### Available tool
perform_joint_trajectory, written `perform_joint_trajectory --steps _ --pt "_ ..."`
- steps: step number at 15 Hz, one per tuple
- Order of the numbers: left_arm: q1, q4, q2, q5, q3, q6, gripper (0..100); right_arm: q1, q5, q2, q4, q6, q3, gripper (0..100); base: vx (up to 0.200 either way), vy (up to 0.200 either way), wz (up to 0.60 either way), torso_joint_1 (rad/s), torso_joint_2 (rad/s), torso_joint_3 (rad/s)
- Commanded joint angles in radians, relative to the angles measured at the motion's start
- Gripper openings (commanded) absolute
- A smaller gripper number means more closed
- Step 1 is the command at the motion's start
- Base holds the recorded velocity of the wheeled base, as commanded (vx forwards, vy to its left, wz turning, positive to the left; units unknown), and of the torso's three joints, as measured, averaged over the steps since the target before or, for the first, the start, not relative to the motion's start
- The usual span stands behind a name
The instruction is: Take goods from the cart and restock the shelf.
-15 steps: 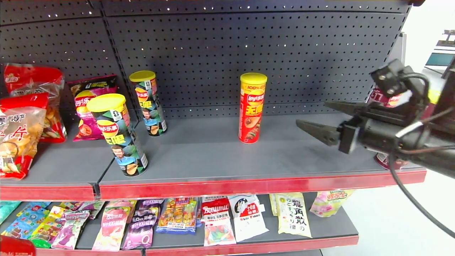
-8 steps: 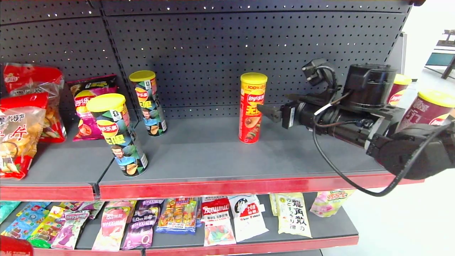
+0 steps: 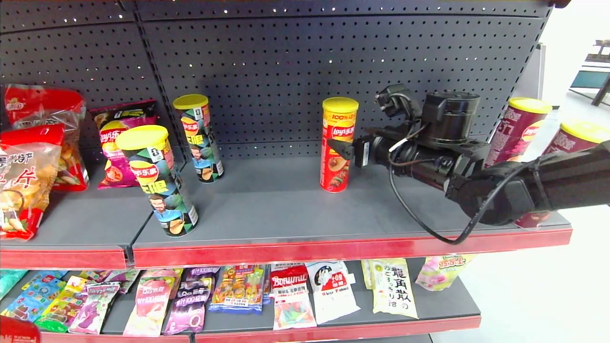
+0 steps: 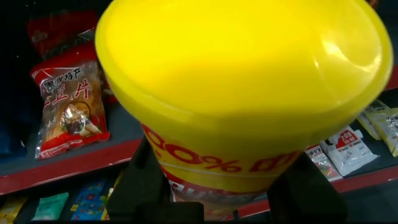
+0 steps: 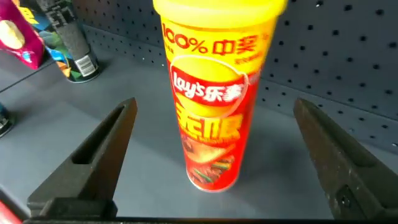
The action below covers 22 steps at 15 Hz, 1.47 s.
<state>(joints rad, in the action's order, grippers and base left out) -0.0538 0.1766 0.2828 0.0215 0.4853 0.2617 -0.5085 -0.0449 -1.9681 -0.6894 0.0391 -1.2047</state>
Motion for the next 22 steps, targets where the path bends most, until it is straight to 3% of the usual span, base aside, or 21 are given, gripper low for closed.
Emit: perform_joint_trajectory --steps 1,9,16,17,22 --pt "0.000 0.000 0.004 0.000 0.001 0.001 0 -0.002 0.002 -0.055 0.001 0.001 -0.055 100 0.000 0.000 0.00 0.000 0.00 0.000" --pt "0.000 0.000 0.004 -0.015 -0.001 -0.001 0 -0.001 0.020 -0.178 0.001 0.001 -0.210 100 0.000 0.000 0.00 0.000 0.00 0.000" --pt "0.000 0.000 0.004 -0.014 -0.007 0.001 0 0.002 0.026 -0.206 0.001 -0.001 -0.246 100 0.000 0.000 0.00 0.000 0.00 0.000" --pt "0.000 0.001 0.003 -0.014 -0.010 0.001 0 0.004 0.033 -0.215 0.001 -0.001 -0.257 0 0.000 0.000 0.00 0.000 0.00 0.000" --pt "0.000 0.003 -0.004 -0.014 -0.016 0.001 0 -0.015 0.057 -0.204 -0.001 0.001 -0.250 0 0.000 0.000 0.00 0.000 0.00 0.000"
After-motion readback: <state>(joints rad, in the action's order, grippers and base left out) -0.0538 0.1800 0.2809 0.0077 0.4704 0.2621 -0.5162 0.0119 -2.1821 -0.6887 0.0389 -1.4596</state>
